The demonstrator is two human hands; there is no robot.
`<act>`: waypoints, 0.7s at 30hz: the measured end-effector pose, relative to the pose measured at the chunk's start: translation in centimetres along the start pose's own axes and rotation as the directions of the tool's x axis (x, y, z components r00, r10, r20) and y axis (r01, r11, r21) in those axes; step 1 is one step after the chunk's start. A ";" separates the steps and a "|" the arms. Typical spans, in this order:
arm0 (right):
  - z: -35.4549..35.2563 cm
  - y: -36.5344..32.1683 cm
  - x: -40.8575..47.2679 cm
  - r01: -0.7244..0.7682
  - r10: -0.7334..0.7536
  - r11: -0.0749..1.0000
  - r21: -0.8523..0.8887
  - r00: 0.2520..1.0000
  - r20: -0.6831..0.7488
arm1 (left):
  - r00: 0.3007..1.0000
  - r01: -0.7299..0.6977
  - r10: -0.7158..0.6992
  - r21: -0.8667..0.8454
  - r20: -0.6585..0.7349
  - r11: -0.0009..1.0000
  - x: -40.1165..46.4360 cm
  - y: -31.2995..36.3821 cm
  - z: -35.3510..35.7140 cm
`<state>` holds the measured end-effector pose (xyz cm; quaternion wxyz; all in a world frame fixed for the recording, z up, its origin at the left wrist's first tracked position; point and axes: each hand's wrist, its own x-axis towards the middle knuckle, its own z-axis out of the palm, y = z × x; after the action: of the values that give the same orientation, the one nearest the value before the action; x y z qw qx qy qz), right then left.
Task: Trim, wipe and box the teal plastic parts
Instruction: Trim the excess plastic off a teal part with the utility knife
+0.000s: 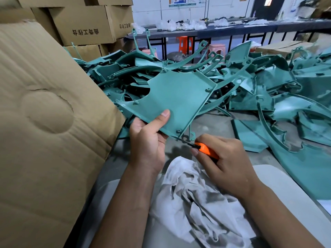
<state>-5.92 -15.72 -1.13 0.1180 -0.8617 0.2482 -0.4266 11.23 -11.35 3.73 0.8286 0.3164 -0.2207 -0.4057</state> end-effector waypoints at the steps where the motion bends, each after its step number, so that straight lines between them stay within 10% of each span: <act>1: 0.0 0.0 0.0 -0.001 0.000 1.000 -0.004 1.000 -0.020 | 1.000 0.001 -0.001 -0.003 -0.004 1.000 -0.1 0.0 0.1; 21: -0.3 0.8 0.0 -0.049 0.015 0.992 -0.117 0.960 -0.281 | 0.998 0.052 -0.051 -0.015 0.034 0.999 -0.8 0.6 0.2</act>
<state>-6.37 -16.39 -1.29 0.0352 -0.7942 0.3021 -0.5260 10.98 -10.51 4.22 0.8166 0.3084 -0.2232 -0.4339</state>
